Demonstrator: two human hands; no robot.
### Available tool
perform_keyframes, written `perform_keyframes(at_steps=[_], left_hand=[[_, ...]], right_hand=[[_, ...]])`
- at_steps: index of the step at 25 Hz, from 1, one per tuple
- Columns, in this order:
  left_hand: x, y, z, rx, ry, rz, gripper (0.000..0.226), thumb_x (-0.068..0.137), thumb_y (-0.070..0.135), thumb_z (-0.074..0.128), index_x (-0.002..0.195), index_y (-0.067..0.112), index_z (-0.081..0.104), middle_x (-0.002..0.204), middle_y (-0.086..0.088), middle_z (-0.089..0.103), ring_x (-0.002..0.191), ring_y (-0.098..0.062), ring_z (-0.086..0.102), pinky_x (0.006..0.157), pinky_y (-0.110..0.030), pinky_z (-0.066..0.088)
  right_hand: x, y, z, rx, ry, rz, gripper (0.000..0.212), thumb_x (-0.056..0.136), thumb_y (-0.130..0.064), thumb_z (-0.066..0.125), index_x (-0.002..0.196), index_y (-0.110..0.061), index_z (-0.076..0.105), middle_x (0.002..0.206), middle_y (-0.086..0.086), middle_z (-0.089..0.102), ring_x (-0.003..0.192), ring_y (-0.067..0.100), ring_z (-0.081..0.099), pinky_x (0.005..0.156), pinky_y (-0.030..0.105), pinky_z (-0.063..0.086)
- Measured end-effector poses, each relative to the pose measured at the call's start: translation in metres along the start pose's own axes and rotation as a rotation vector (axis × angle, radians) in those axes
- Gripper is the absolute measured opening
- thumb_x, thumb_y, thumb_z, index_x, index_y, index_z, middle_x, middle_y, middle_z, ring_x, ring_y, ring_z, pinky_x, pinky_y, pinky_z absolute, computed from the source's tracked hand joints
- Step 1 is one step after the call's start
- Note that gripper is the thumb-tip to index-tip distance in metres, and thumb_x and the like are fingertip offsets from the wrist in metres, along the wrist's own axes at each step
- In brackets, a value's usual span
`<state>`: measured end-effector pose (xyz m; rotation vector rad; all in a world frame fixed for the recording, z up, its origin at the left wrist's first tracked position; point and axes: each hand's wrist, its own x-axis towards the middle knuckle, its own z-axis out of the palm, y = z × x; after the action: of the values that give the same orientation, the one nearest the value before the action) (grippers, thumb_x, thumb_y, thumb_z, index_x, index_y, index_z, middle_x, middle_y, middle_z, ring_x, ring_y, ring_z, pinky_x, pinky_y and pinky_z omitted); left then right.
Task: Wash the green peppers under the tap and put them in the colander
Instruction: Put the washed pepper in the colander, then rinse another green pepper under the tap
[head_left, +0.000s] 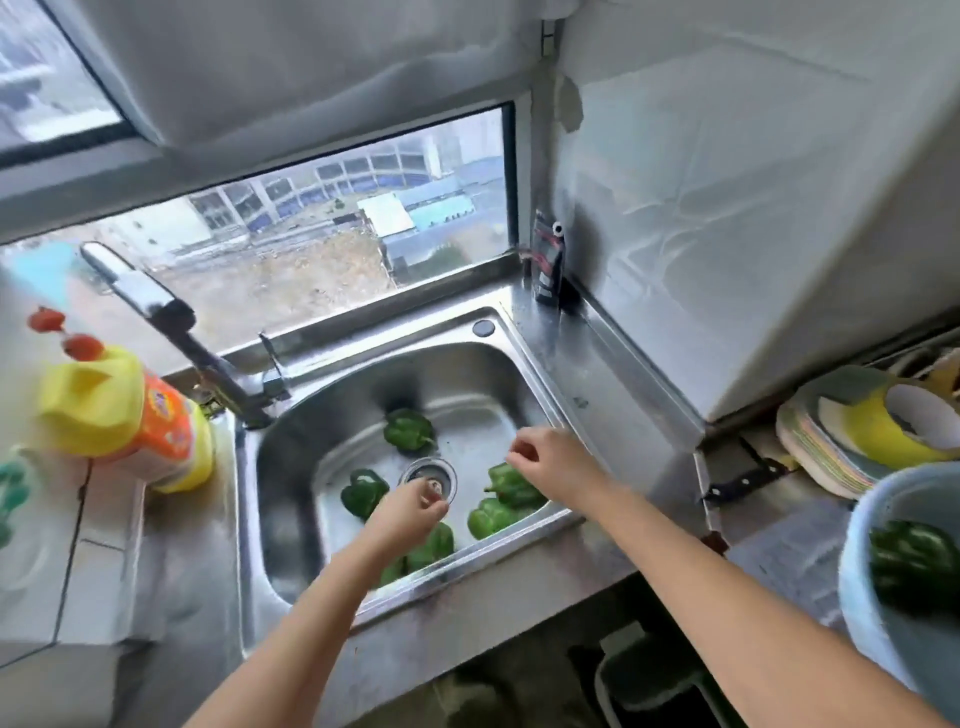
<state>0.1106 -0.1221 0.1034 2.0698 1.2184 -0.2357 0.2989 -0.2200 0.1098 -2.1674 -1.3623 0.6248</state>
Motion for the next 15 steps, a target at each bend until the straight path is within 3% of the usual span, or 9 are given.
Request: perform_keyframes(at_steps=[4,6,8,11,13,15], left_hand=[[0.012,-0.079,-0.013,0.236,-0.307,-0.179,0.019,0.089,0.027,0.050,0.086,0.014,0.063,0.089,-0.008,0.064,0.079,-0.019,0.054,0.072,-0.028,0.045],[0.016,-0.109,-0.015,0.163,-0.371,-0.252,0.017,0.089,0.023,0.049,0.087,0.012,0.062,0.095,-0.010,0.068,0.076,-0.018,0.058,0.073,-0.026,0.049],[0.018,-0.127,-0.017,0.056,-0.464,-0.316,0.014,0.092,0.021,0.047,0.083,0.016,0.056,0.094,-0.009,0.072,0.062,-0.012,0.060,0.061,-0.022,0.048],[0.026,-0.147,-0.022,-0.102,-0.552,-0.409,0.010,0.092,0.021,0.049,0.086,0.017,0.055,0.073,-0.002,0.074,0.058,-0.009,0.062,0.056,-0.018,0.049],[0.032,-0.154,-0.028,-0.186,-0.598,-0.449,0.009,0.091,0.020,0.049,0.091,0.016,0.057,0.059,0.004,0.070,0.059,-0.009,0.064,0.062,-0.019,0.052],[0.036,-0.160,-0.033,-0.253,-0.643,-0.470,0.011,0.091,0.019,0.049,0.095,0.014,0.058,0.062,0.001,0.073,0.058,-0.009,0.066,0.065,-0.021,0.054]], right_hand=[[0.055,0.015,0.063,-0.122,-0.258,0.198,0.035,0.085,-0.023,0.058,0.119,-0.014,0.058,0.123,0.011,0.061,0.113,0.029,0.057,0.092,0.033,0.045],[0.070,0.031,0.087,-0.166,-0.361,0.259,0.054,0.085,-0.015,0.057,0.137,-0.013,0.043,0.141,0.011,0.046,0.127,0.029,0.047,0.103,0.032,0.039],[0.080,0.049,0.103,-0.273,-0.437,0.269,0.066,0.083,-0.005,0.052,0.145,-0.013,0.029,0.151,0.010,0.030,0.137,0.030,0.033,0.110,0.035,0.033],[0.094,0.063,0.120,-0.358,-0.536,0.320,0.081,0.083,0.006,0.041,0.151,-0.020,0.007,0.160,0.006,0.002,0.147,0.033,0.004,0.116,0.039,0.022],[0.099,0.064,0.130,-0.400,-0.564,0.316,0.084,0.082,0.006,0.043,0.152,-0.022,0.003,0.159,0.008,0.005,0.146,0.035,0.005,0.116,0.039,0.022],[0.101,0.065,0.140,-0.463,-0.532,0.341,0.080,0.081,-0.004,0.055,0.149,-0.019,0.014,0.149,0.015,0.019,0.136,0.036,0.022,0.109,0.039,0.034]])
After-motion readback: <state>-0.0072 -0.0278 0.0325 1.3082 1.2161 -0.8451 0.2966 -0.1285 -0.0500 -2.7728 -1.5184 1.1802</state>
